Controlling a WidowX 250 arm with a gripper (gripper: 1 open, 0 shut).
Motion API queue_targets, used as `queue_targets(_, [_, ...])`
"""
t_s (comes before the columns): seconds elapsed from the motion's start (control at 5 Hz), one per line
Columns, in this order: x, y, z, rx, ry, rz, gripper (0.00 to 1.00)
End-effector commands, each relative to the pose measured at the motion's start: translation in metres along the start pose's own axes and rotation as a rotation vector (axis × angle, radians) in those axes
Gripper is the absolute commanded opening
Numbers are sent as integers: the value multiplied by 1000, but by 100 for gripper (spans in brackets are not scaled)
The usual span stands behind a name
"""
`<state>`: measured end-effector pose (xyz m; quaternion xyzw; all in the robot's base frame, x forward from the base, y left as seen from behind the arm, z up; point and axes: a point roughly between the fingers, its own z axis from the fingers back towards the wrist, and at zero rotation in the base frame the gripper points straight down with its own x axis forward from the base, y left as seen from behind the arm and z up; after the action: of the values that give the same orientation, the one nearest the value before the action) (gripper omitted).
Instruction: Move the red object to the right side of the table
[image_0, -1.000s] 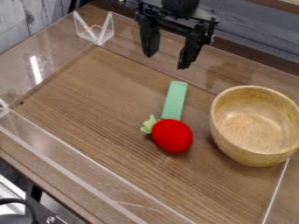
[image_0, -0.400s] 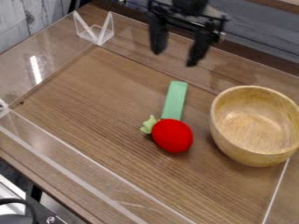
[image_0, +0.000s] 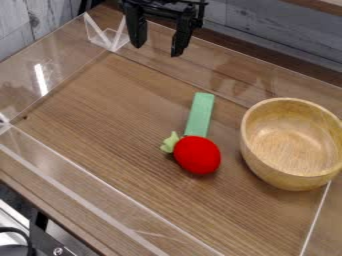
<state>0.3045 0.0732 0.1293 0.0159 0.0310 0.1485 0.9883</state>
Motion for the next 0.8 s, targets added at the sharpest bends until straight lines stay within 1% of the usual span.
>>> queue_targets(0.0, [14,14,11,6,-73,28,100])
queue_targets(0.6, [52,63,-4,14,-124,124,100])
